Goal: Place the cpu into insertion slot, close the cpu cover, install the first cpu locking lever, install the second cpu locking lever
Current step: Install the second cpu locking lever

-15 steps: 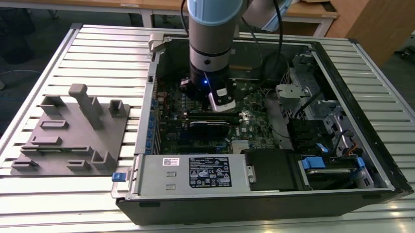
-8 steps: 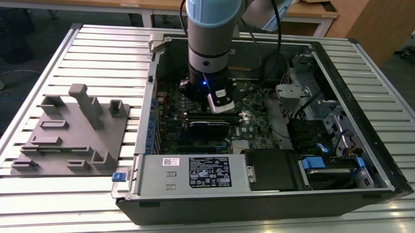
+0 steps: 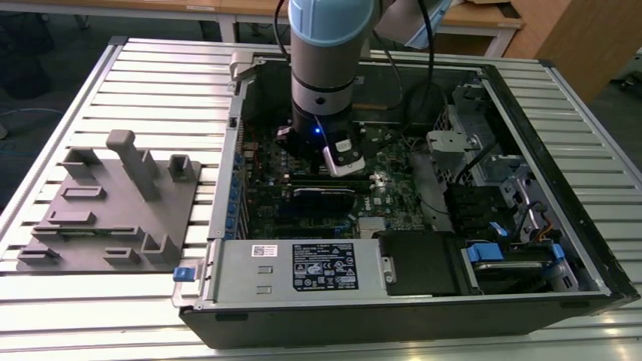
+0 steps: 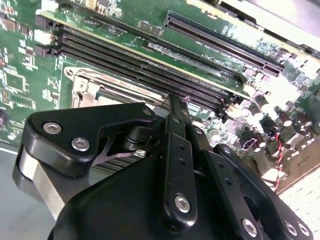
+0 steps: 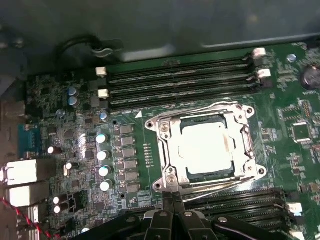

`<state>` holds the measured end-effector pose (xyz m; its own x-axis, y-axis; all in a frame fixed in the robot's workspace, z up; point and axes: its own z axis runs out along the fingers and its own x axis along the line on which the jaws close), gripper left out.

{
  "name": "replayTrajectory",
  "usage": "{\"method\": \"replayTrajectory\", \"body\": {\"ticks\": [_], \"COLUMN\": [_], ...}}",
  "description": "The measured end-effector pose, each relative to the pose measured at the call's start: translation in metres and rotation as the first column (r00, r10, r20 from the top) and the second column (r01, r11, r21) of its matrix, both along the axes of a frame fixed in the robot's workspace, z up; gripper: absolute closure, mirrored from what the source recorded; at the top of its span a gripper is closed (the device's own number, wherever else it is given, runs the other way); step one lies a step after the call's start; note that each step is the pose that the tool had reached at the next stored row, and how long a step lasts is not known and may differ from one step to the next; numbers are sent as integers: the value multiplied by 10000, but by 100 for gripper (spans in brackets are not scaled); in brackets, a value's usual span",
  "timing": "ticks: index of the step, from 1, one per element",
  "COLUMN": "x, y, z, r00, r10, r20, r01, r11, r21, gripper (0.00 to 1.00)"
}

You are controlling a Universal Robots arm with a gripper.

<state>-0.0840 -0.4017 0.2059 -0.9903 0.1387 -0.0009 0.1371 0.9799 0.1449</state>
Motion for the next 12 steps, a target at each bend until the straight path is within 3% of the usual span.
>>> {"method": "replayTrajectory", "body": {"ticks": [4, 12], "x": [1, 0], "y": [7, 19], "z": [-6, -35], "r00": [9997, 9995], "r10": [244, 306], "r20": [2, 1], "r01": [-244, -306], "r11": [9997, 9995], "r21": [3, 2], "gripper": [90, 90]}}
